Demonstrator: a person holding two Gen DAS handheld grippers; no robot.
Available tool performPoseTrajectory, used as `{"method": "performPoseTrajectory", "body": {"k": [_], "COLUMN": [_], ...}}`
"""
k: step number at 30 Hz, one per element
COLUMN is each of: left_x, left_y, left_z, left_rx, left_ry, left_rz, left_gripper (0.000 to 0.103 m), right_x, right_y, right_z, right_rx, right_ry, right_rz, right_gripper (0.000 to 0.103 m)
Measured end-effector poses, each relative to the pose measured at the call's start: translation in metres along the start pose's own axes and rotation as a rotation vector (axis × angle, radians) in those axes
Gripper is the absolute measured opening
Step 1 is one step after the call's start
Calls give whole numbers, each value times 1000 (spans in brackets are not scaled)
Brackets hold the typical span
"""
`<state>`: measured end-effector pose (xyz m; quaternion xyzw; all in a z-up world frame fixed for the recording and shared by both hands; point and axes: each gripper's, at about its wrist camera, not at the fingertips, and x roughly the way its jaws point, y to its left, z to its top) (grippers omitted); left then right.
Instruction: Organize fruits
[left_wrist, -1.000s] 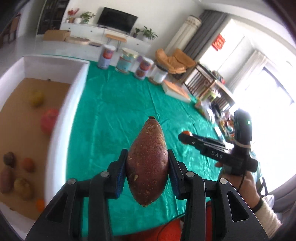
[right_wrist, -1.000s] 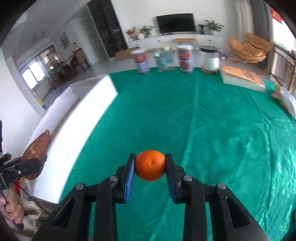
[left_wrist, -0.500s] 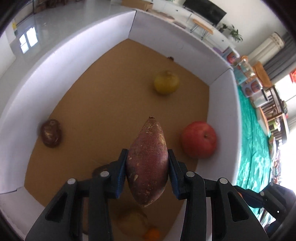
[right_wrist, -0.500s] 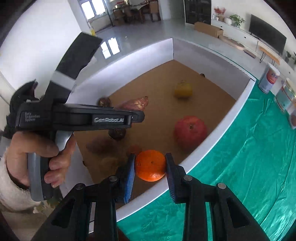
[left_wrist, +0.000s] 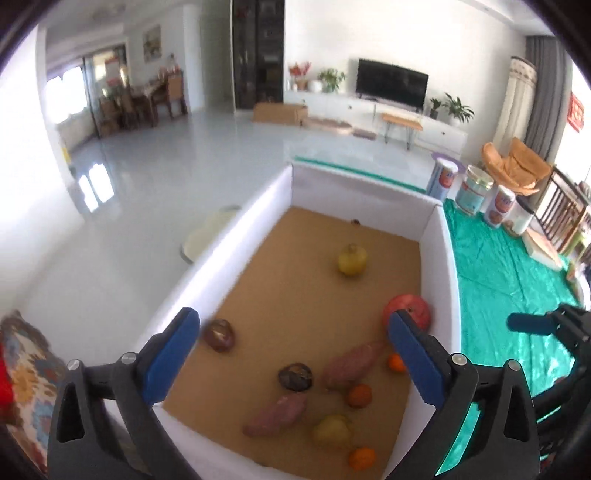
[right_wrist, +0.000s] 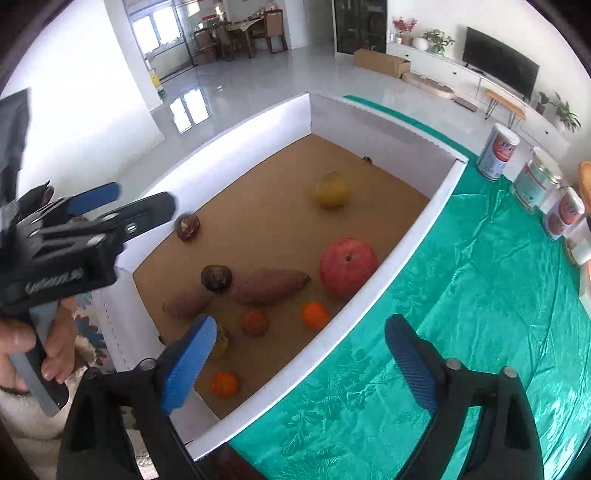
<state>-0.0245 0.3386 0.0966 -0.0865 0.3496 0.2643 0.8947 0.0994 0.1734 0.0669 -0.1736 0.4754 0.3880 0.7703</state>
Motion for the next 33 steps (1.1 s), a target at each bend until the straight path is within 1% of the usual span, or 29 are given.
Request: {"method": "performPoseTrajectory", "body": {"k": [1, 2, 3, 4, 6, 7, 8, 9, 10, 11, 12, 14, 17, 20, 23, 27, 33], "left_x": [-12, -23, -30, -31, -26, -22, -17, -13, -11, -10, -12, -15, -12, -6, 0, 3, 1], "left_y": [-2, -1, 2, 5, 14, 19, 21, 21, 22, 27, 30, 36, 40, 37, 31, 27, 29], "left_z": [-4, -11, -17, -22, -30, -31, -30, -27, -27, -25, -24, -25, -33, -38, -45, -49, -49], "left_rx": [17, 20, 11, -5, -36, -28, 8, 52, 77, 74, 63, 51, 38, 46, 59, 64, 41], "left_ry": [-43, -65, -58, -27, 78, 126, 155, 165, 165, 161, 154, 150, 179, 198, 210, 233, 237], "left_rz": [53, 95, 121, 119, 67, 45, 43, 65, 111, 167, 194, 181, 164, 153, 158, 135, 112], "left_gripper": [102, 102, 102, 102, 102, 102, 102, 102, 102, 101, 101, 102, 102, 102, 102, 102, 102], "right_x": [-4, -7, -9, -10, -7, -5, -9, -8, -9, -10, -11, -15, -15, -11, -5, -1, -3], "right_y": [0, -1, -2, -1, 3, 6, 11, 16, 22, 29, 35, 46, 56, 59, 57, 55, 55], "right_z": [-3, -6, -10, -15, -21, -24, -24, -24, -23, -24, -24, -23, -23, -22, -23, -21, -17], "right_rx": [27, 55, 82, 103, 128, 131, 129, 121, 107, 93, 79, 50, 20, 8, 11, 11, 16], "right_ry": [-15, -27, -33, -33, -13, 3, 18, 30, 35, 33, 31, 28, 29, 36, 52, 60, 53], "right_rz": [-6, -8, -8, -3, 10, 13, 15, 15, 15, 12, 8, -6, -56, -100, -115, -134, -137], "right_gripper": [100, 100, 101, 101, 101, 101, 101, 101, 101, 101, 101, 101, 101, 101, 101, 101, 101]}}
